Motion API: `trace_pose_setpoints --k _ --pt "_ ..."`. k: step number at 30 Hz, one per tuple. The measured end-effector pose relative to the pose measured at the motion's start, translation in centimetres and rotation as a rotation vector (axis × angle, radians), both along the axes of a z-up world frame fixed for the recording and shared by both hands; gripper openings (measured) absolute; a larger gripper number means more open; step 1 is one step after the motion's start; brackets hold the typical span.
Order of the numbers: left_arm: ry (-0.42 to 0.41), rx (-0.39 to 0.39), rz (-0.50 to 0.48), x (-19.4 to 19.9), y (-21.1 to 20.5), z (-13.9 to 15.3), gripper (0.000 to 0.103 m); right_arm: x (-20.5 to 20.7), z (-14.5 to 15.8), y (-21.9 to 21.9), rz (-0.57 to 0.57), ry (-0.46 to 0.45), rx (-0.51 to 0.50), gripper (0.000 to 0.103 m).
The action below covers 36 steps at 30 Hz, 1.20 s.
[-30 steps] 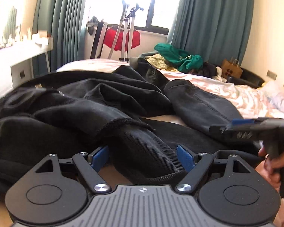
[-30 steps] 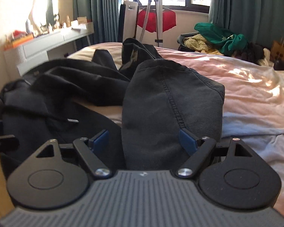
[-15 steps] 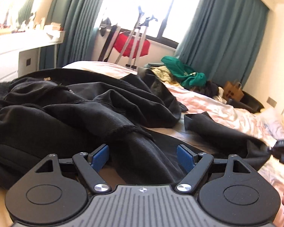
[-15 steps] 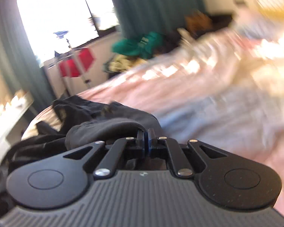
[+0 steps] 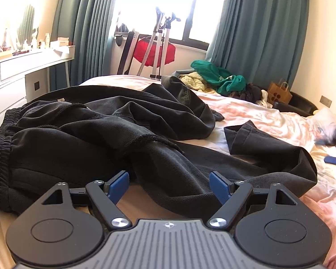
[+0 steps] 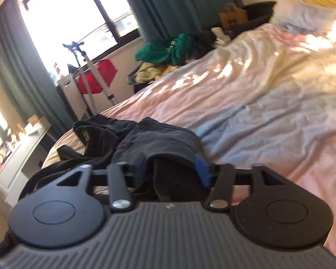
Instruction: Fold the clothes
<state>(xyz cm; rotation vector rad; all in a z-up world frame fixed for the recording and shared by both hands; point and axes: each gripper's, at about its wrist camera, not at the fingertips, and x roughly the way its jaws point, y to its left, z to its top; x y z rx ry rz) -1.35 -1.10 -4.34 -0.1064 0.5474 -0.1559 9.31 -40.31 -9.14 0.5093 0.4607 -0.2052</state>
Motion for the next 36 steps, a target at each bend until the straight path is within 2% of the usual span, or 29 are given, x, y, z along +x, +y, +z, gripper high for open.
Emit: trace_pose_setpoints --k 1,2,5,9,11,12,15,17,18,26,29,30,31,33,36 --pt "0.002 0.006 -0.001 0.2 -0.1 -0.1 0.081 1.2 0.4 0.4 0.054 -0.002 -0.035 0.083" --pt "0.005 0.012 -0.003 0.4 -0.2 -0.3 0.081 2.4 0.7 0.9 0.109 -0.003 -0.070 0.080" --pt "0.012 0.031 -0.007 0.9 -0.5 -0.7 0.081 7.4 0.5 2.9 0.255 0.106 -0.267 0.080" --pt "0.022 0.024 -0.019 1.7 -0.6 -1.4 0.081 11.5 -2.7 7.2 0.437 0.222 -0.728 0.080" --pt "0.027 0.016 -0.026 2.3 -0.6 -1.9 0.082 12.9 -4.4 7.7 0.450 0.259 -0.812 0.078" --pt "0.026 0.016 -0.030 2.6 -0.8 -2.1 0.082 13.3 -4.9 7.4 0.426 0.259 -0.812 0.075" --pt "0.006 0.031 -0.032 3.5 -1.2 -2.8 0.082 11.6 -4.5 3.3 0.263 0.208 -0.623 0.051" --pt "0.006 0.014 -0.050 4.0 -1.3 -2.9 0.082 10.4 -4.3 0.5 0.154 0.174 -0.496 0.020" --pt "0.001 0.006 -0.058 4.1 -1.3 -3.0 0.082 9.8 -4.2 -0.8 0.101 0.157 -0.432 0.016" --pt "-0.042 -0.027 -0.126 3.5 -1.8 -2.5 0.083 5.2 -3.3 -11.8 -0.322 0.017 0.085 0.014" --pt "-0.048 -0.051 -0.138 3.3 -1.6 -2.4 0.083 2.3 -7.5 -16.7 -0.438 0.084 0.412 0.014" --pt "-0.049 -0.065 -0.135 3.3 -1.4 -2.3 0.083 1.5 -8.7 -17.7 -0.468 0.090 0.472 0.015" --pt "-0.049 -0.078 -0.132 3.3 -1.3 -2.2 0.083 0.6 -9.4 -18.5 -0.504 0.091 0.502 0.016" --pt "-0.043 -0.108 -0.119 3.4 -0.8 -2.0 0.083 -0.9 -9.9 -19.4 -0.574 0.080 0.498 0.016" --pt "-0.027 -0.155 -0.087 3.6 0.2 -1.7 0.083 -2.2 -9.9 -19.4 -0.607 0.036 0.504 0.016"
